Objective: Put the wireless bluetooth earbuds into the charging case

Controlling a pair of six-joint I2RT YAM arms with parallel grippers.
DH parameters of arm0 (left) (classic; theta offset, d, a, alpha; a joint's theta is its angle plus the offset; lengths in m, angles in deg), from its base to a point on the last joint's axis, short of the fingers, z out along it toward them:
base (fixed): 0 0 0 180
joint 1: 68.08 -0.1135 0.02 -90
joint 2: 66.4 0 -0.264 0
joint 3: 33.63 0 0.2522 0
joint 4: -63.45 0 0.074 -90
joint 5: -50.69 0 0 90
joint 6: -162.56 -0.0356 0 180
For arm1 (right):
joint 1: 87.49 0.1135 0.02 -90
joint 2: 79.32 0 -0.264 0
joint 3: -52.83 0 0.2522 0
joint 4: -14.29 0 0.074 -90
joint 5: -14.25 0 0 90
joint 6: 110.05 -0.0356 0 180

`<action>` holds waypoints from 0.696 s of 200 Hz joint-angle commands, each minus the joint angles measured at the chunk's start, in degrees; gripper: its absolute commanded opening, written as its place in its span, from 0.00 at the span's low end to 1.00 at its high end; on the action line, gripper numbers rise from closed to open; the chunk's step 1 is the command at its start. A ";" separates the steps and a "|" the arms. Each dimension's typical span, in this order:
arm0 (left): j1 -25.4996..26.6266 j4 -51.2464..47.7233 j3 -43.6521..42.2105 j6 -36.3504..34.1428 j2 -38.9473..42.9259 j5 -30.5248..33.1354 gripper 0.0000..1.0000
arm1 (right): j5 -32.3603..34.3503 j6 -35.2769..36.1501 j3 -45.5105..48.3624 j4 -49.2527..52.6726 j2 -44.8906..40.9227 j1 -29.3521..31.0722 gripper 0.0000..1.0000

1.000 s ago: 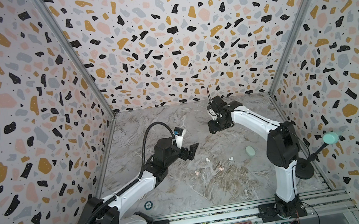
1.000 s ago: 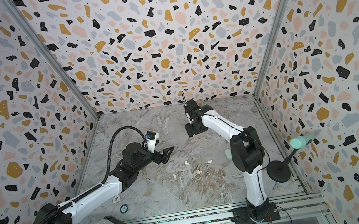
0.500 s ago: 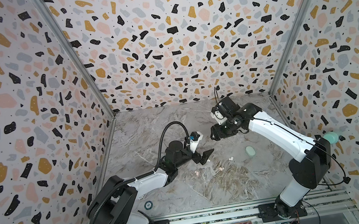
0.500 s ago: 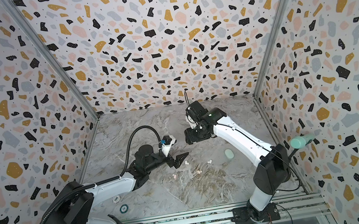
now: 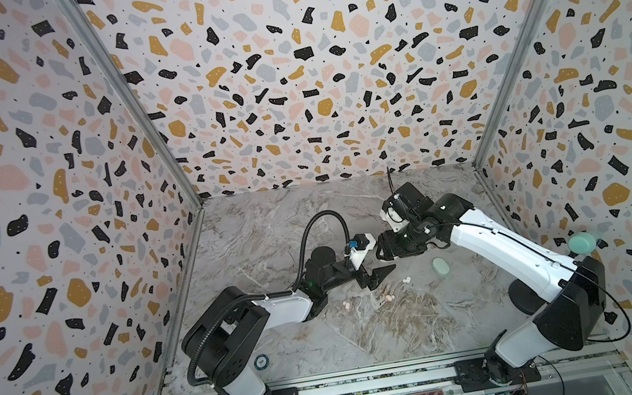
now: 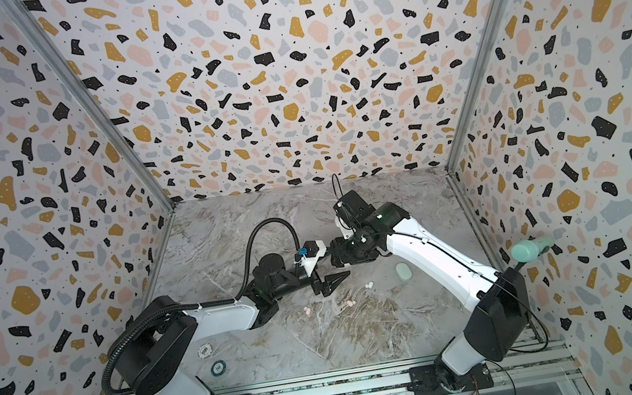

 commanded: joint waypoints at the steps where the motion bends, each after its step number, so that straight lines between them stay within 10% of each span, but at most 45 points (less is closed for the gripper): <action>1: 0.59 1.81 1.91 -1.83 0.03 -2.12 0.81 | -0.20 -1.27 -0.40 -0.31 -2.48 0.33 0.59; 139: 1.25 -1.12 2.97 -2.97 0.21 -2.36 0.59 | 0.18 -1.88 -2.06 -0.22 -2.08 0.95 0.59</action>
